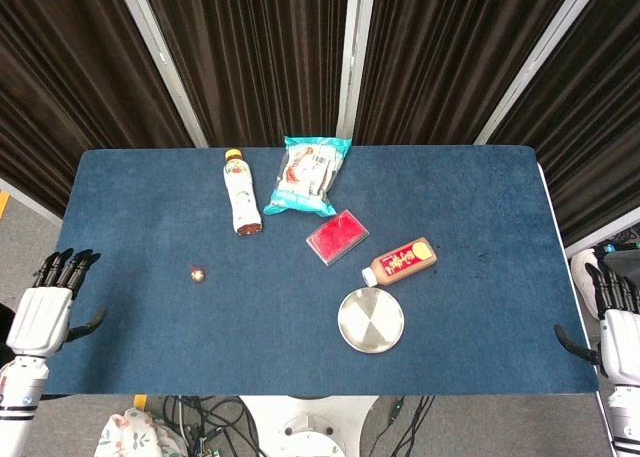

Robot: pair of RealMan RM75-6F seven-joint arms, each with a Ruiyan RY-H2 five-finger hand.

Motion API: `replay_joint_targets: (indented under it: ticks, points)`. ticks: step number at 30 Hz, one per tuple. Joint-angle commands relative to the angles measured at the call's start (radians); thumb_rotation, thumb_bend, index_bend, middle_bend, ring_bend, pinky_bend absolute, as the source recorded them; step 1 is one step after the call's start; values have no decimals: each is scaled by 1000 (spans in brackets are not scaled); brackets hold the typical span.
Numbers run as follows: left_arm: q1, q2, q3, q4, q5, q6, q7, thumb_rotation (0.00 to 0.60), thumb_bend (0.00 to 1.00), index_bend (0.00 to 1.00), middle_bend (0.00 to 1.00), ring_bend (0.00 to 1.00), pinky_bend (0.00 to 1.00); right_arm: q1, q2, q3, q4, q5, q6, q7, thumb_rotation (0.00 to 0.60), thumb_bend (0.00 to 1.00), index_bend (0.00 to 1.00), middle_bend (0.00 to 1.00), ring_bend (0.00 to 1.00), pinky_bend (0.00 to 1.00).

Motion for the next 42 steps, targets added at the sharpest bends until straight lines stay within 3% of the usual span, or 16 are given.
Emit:
replay_joint_targets:
  ticks: [1,9,15,31,42]
  points:
    - [1,2,-1,-2,-5,0,3,600,277,120,85,0,5,1,-1,-2,4,2,-6,2,600,147,0,0,0,0]
    - [-1,-6,0,-1,-11,-5,7,600,277,120,85,0,5,-1,3,-1,2,-4,-4,8,600,147,0,0,0,0]
    - [-36,-26,10,-1,0,-69,17,600,277,120,85,0,5,0,9,-3,-2,-12,-4,4,600,148,0,0,0,0]
    - [-185,-179,-8,119,6,-250,43,600,277,123,85,0,6,12,-1,-21,16,-26,-43,4,600,148,0,0,0,0]
    - [-263,-255,-18,194,-20,-342,29,600,278,196,85,0,6,26,-3,-19,4,-38,-52,-6,600,148,0,0,0,0]
